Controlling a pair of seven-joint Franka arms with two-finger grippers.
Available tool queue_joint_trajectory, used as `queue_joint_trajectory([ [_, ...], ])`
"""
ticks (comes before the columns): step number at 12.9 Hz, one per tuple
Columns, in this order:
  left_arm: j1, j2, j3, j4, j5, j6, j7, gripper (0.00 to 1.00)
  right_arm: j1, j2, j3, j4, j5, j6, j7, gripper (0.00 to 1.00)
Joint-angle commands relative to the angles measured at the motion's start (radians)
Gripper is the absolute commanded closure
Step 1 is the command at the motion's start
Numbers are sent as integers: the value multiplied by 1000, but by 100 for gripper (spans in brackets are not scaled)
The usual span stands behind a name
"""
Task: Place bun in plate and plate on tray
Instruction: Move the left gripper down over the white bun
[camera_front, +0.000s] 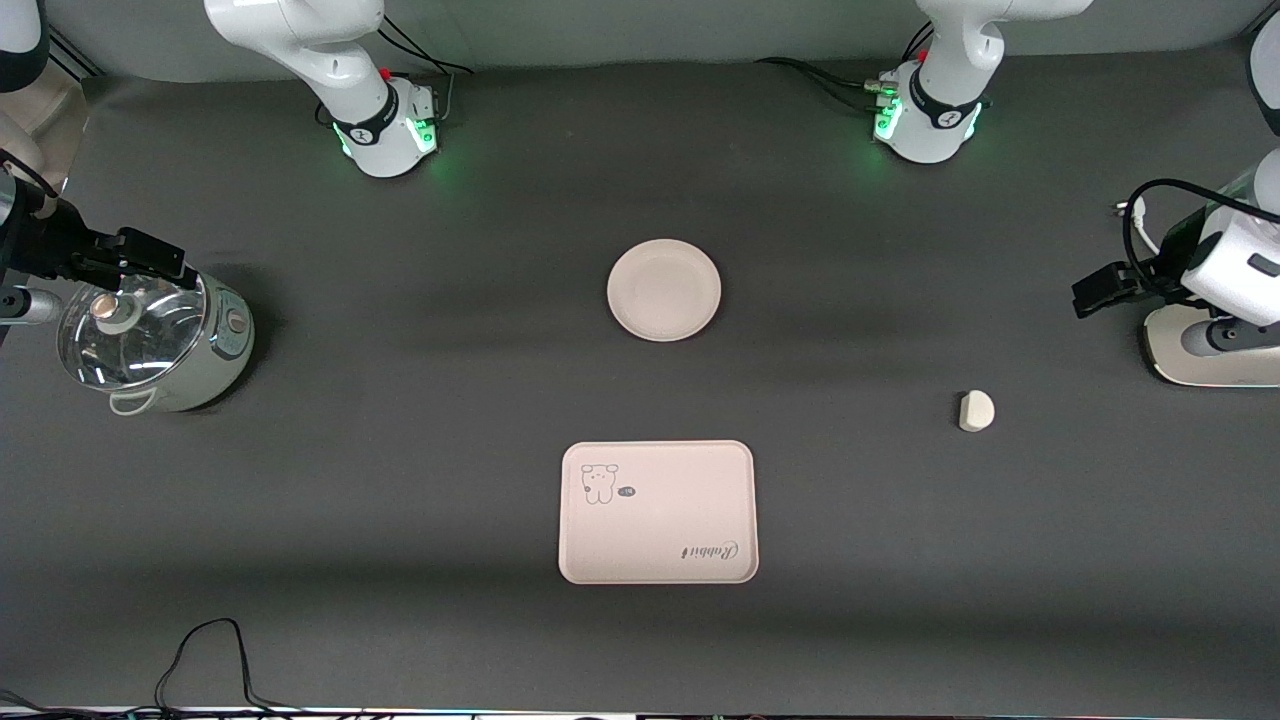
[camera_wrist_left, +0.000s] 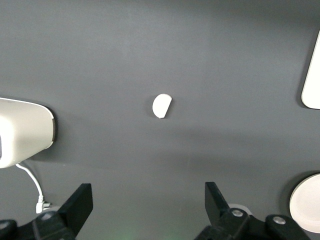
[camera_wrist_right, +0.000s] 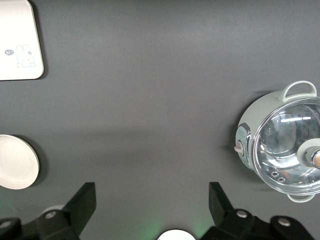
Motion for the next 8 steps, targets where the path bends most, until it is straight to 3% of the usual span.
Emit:
queue_joint_trajectory([
  [1,-28,-7,26,15,-2,-25,24,0,7,-9,-2,-11,-11,9,-14,0],
  [5,-8,10,28,14,-13,-26,69,0,7,-9,-2,-11,-11,9,-12,0],
  [8,17,77,29,-9,-15,-2,126,0,6,-7,-2,-11,-11,9,-12,0],
])
